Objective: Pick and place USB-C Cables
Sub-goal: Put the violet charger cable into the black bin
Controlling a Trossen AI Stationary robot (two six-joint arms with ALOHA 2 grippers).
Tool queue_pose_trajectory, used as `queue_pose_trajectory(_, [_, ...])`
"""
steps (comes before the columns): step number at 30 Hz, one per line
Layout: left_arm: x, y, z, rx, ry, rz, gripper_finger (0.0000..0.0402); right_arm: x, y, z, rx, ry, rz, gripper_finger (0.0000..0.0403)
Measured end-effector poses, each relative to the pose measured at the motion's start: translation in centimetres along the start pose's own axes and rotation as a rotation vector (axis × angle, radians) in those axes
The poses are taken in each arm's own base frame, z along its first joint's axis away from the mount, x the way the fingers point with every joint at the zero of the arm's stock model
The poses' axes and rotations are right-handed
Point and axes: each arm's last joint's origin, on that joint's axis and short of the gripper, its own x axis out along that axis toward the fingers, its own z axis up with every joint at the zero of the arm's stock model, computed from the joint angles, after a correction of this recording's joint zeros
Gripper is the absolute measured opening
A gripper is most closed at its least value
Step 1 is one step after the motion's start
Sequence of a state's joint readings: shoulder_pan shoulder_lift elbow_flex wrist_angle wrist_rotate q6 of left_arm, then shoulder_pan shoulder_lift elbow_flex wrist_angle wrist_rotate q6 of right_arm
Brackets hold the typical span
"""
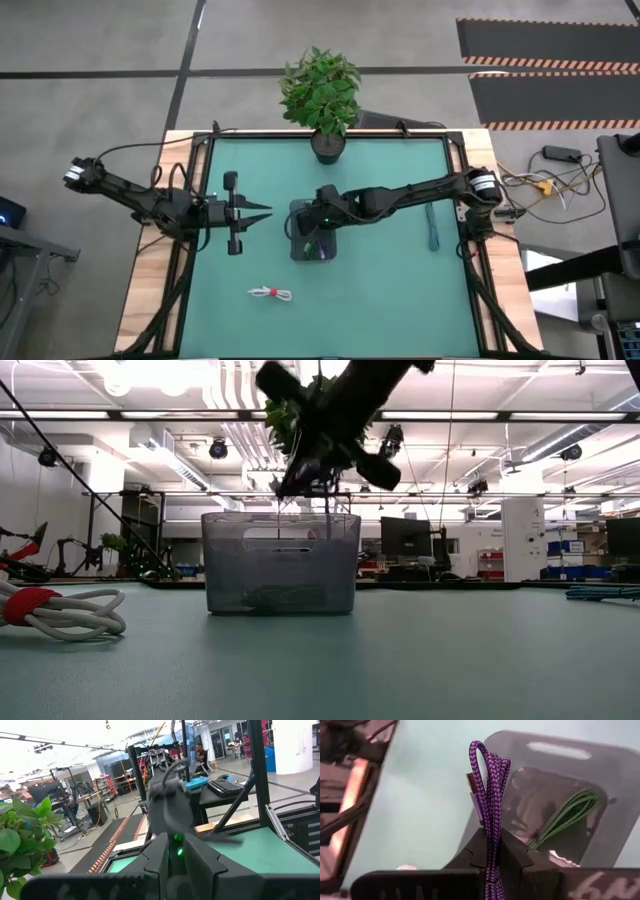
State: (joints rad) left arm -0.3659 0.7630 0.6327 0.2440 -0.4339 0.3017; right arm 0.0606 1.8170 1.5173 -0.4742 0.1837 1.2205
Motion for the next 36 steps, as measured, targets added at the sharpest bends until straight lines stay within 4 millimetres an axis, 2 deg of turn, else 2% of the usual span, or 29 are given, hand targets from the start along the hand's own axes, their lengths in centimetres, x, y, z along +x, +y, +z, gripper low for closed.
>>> queue_pose_trajectory(5, [0.0, 0.0, 0.0, -0.001, -0.001, 0.0, 0.0046, 0.8, -0.3, 0.8, 0.027, -0.018, 0.001, 0.0013])
queue_pose_trajectory(12, [0.0, 0.0, 0.0, 0.0, -0.002, 0.0, 0.0046, 0.9, -0.6, 1.7, -0.09, -0.004, 0.013, 0.0013])
queue_pose_trajectory(15, [0.0, 0.0, 0.0, 0.0, -0.003, 0.001, 0.0046, 1.3, -0.6, 1.7, -0.101, -0.005, 0.011, 0.0013])
queue_pose_trajectory(22, [0.0, 0.0, 0.0, 0.001, -0.001, 0.0, 0.0046, 4.1, -1.7, 0.7, -0.137, 0.026, -0.055, 0.0013])
queue_pose_trajectory(29, [0.0, 0.0, 0.0, 0.002, 0.0, 0.0, 0.0046, 4.8, -2.0, 0.7, -0.144, 0.025, -0.067, 0.0015])
queue_pose_trajectory(36, [0.0, 0.0, 0.0, 0.002, 0.001, 0.0, 0.0046, 4.9, -2.0, 0.8, -0.142, 0.023, -0.066, 0.0047])
